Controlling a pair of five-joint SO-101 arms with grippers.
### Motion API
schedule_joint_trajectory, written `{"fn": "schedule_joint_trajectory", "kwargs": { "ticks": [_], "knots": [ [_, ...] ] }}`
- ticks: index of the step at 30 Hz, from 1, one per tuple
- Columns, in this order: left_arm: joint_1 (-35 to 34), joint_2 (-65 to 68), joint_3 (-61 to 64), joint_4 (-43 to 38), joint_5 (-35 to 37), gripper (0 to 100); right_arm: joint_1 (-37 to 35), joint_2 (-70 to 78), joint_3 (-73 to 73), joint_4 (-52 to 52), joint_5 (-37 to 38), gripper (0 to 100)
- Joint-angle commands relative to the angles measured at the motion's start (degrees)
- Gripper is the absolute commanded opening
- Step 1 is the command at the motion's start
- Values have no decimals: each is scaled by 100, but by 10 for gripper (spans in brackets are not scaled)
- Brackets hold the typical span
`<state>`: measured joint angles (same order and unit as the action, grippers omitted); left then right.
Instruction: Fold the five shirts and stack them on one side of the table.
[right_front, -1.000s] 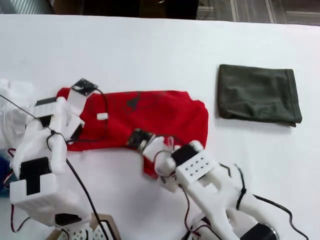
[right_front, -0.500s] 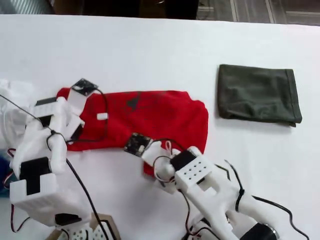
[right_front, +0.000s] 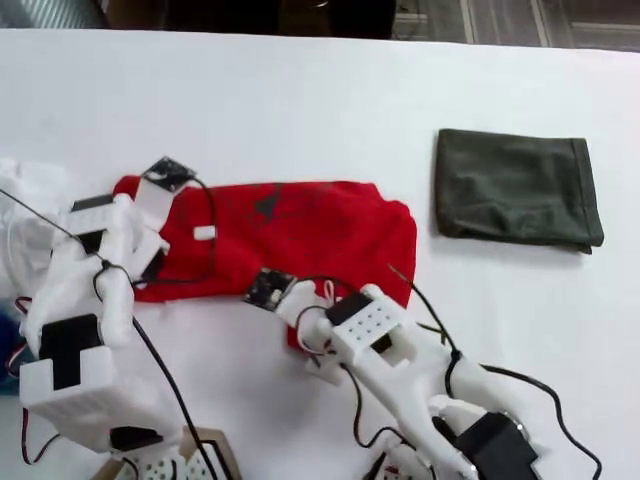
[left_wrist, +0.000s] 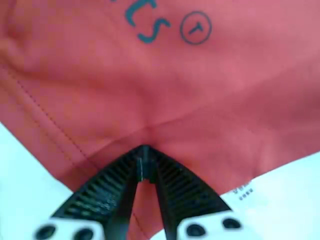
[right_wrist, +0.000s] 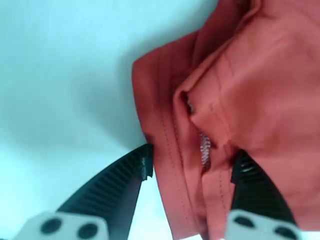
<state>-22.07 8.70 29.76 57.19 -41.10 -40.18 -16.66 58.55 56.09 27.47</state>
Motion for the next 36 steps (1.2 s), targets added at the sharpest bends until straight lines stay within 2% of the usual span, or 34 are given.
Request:
{"fn": "schedule_joint_trajectory", "kwargs": {
  "ticks": [1,3,5,11,19,24,36],
  "knots": [
    [53,-44,22,-141,-35,26,57,189,-132,57,9,108],
    [53,-44,22,-141,-35,26,145,154,-141,40,9,9],
    [53,-44,22,-141,-35,26,312,154,-211,22,9,39],
    [53,-44,22,-141,-35,26,971,154,-835,268,123,20],
    [53,-44,22,-141,-35,26,1121,198,-2251,1411,1178,20],
    [53,-44,22,-141,-35,26,1165,268,-2998,1499,1336,20],
    [53,-44,22,-141,-35,26,1877,2897,-5530,1534,1336,25]
  ]
}}
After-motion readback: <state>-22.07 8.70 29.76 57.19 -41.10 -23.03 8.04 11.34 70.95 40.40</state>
